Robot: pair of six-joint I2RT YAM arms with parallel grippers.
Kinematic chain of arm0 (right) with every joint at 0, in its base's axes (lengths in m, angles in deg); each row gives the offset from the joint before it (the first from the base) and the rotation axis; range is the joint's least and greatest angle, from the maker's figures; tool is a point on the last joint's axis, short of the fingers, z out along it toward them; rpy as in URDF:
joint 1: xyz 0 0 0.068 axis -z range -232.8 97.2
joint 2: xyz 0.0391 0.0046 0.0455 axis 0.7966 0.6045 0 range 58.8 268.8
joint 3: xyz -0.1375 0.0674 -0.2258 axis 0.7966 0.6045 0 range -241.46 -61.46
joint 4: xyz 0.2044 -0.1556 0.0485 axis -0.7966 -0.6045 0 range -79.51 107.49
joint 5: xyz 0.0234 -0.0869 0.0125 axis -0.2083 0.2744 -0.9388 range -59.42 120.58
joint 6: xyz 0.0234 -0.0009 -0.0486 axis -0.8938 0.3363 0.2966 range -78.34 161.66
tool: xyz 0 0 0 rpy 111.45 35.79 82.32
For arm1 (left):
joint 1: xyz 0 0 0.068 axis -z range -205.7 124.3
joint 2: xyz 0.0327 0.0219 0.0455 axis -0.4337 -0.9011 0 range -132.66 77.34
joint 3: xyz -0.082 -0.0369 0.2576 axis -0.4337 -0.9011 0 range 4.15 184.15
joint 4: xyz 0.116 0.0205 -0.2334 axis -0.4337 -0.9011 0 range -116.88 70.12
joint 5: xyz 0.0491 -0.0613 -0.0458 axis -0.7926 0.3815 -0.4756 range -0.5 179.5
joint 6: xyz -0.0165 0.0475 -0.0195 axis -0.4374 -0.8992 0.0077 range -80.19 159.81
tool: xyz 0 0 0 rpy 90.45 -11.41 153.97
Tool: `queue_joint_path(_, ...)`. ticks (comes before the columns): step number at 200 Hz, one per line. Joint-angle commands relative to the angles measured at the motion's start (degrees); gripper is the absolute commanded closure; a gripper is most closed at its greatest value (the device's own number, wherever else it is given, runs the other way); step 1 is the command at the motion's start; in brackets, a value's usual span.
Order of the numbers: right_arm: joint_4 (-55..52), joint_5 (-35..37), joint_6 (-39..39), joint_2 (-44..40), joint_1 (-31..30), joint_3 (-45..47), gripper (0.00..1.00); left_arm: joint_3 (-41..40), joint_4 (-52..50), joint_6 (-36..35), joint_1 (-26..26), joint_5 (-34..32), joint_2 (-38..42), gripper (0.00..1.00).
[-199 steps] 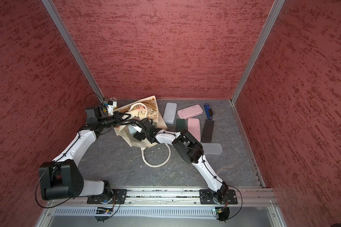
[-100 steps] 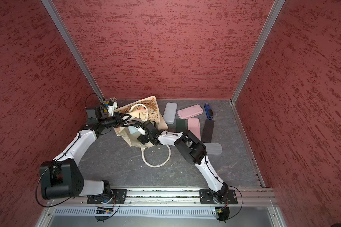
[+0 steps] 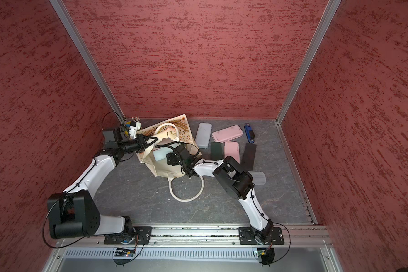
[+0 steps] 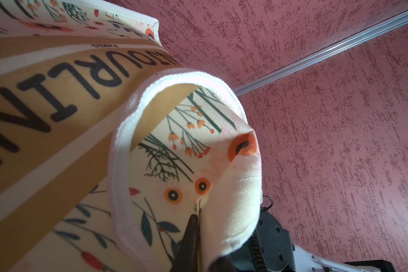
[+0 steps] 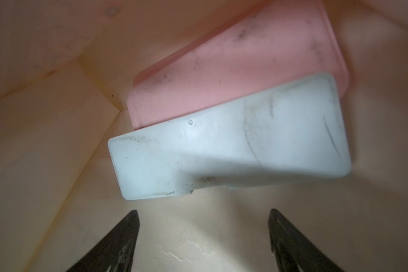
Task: Take out the pencil case from the canvas bag
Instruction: Pick up the pencil case from the canvas bag.
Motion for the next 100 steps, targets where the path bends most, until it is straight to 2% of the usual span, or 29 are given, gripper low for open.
queue_joint_path(1,12.43,0.93,-18.41,-1.86,0.39,4.65,0.16,-0.59,-0.41,0.84,0.50,1.64,0.85,0.97)
queue_joint_path(53,22.46,-2.22,-30.00,2.00,0.66,5.62,0.18,-0.59,-0.52,0.67,1.11,1.59,0.86,0.97)
queue_joint_path(100,21.53,-1.83,-38.85,5.16,0.83,2.63,0.19,-0.59,-0.60,0.58,1.56,1.50,0.84,0.97)
